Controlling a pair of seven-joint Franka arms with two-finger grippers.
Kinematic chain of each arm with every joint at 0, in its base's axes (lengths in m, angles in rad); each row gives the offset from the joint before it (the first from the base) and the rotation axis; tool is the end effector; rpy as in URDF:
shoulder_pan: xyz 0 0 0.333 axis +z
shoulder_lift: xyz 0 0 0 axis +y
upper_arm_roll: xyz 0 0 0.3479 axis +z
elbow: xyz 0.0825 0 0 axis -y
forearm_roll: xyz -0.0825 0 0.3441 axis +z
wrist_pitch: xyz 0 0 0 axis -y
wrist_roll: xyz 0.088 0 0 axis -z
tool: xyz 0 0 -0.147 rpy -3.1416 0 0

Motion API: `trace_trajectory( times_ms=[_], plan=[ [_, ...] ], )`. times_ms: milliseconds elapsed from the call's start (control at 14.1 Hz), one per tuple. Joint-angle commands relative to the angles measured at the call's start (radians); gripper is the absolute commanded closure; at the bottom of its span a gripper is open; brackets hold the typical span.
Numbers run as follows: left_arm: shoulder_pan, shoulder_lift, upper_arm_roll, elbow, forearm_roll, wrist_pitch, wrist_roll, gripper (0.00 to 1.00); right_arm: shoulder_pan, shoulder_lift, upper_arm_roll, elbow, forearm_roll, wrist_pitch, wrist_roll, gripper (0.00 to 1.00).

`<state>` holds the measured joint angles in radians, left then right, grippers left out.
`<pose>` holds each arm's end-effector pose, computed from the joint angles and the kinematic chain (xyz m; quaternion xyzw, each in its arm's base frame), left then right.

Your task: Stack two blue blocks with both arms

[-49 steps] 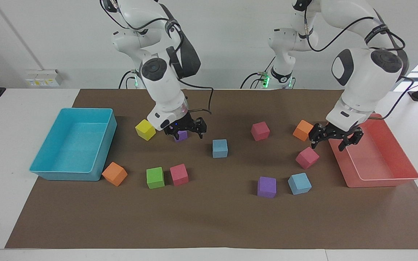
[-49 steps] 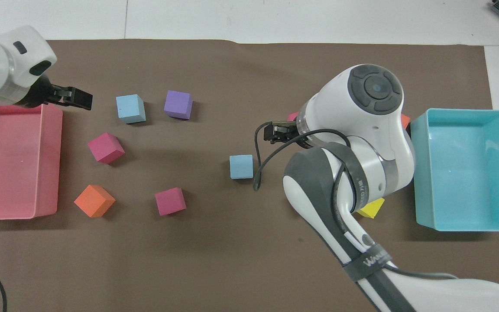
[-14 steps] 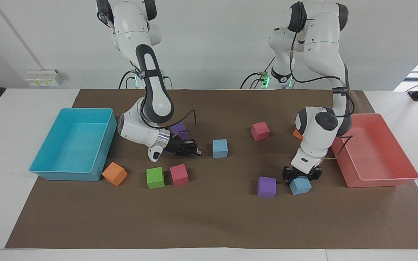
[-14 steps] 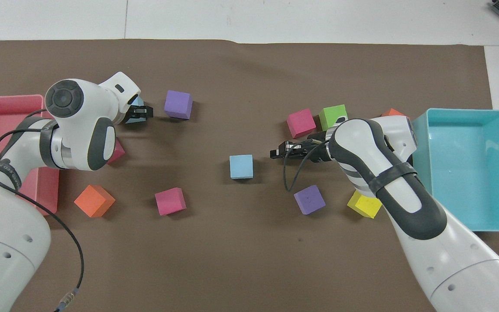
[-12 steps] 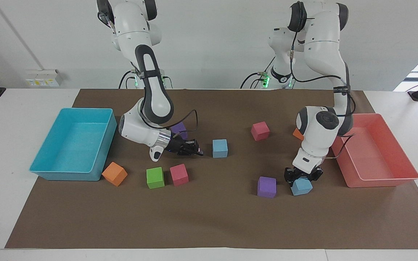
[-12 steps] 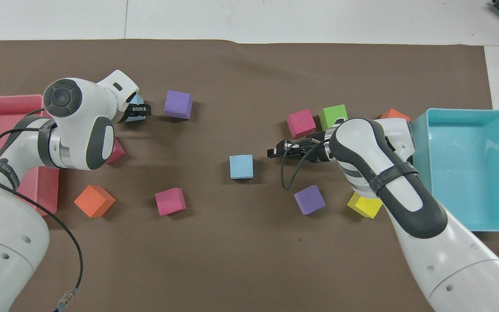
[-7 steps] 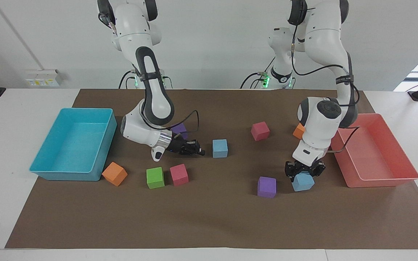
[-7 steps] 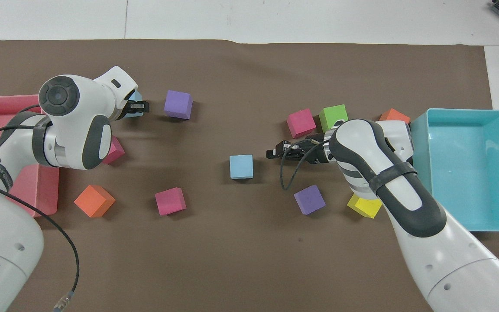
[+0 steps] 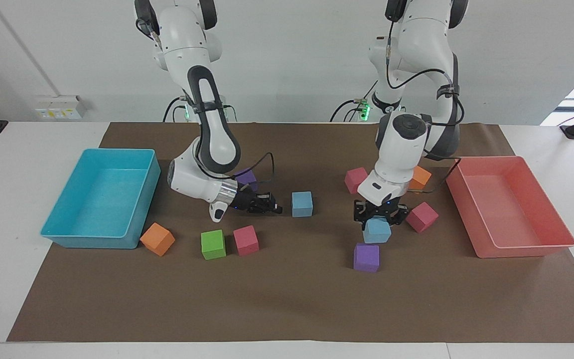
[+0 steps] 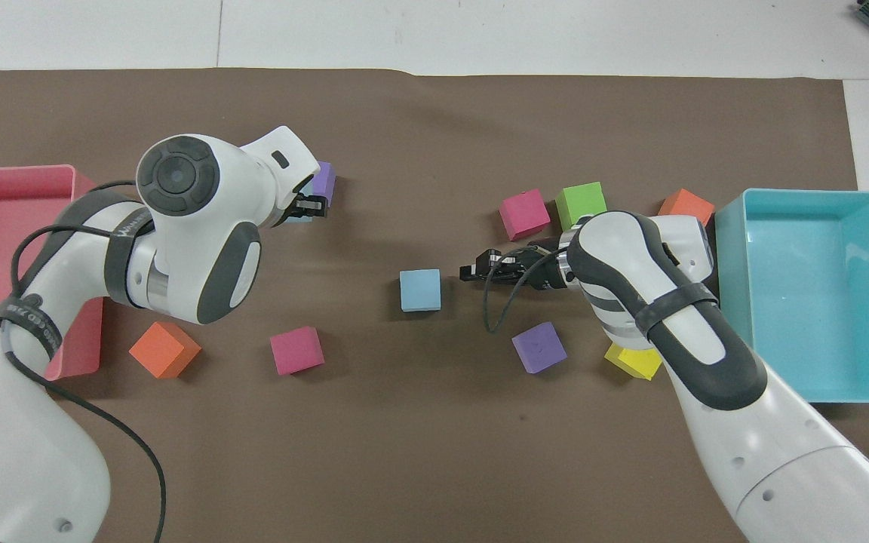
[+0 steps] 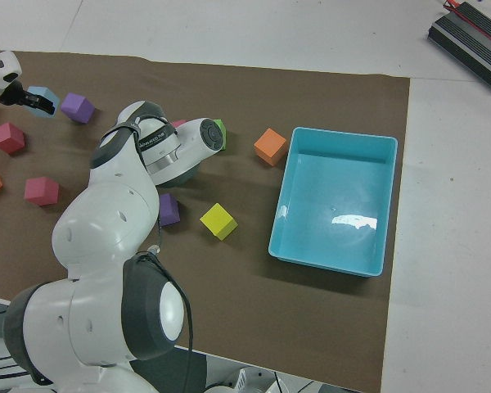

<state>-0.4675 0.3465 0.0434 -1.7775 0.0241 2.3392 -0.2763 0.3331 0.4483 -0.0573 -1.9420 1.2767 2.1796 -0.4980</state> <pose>0.5911 -0.2686 0.3970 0.9906 -0.0828 0.1067 0.0212 0.5697 0.2335 0.2862 -0.8925 0.0563 0.0313 0.4464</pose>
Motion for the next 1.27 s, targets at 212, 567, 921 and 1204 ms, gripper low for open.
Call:
trace_trajectory(
  times_ms=[212,567,921,1204],
  plan=[
    [-0.161,-0.029,0.013,-0.016,0.025,-0.034,-0.152,0.84,-0.002,0.0,0.005,-0.009,0.041,0.016,-0.028,1.0],
    [-0.25,-0.034,0.015,-0.04,0.025,-0.044,-0.225,0.84,-0.002,0.0,0.005,-0.009,0.041,0.016,-0.027,1.0],
    [-0.287,-0.067,0.016,-0.111,0.027,-0.026,-0.261,0.84,-0.002,0.0,0.005,-0.009,0.041,0.016,-0.027,1.0],
    [-0.29,-0.077,0.015,-0.141,0.025,0.026,-0.262,0.84,-0.002,0.0,0.005,-0.009,0.041,0.016,-0.027,1.0]
  ],
)
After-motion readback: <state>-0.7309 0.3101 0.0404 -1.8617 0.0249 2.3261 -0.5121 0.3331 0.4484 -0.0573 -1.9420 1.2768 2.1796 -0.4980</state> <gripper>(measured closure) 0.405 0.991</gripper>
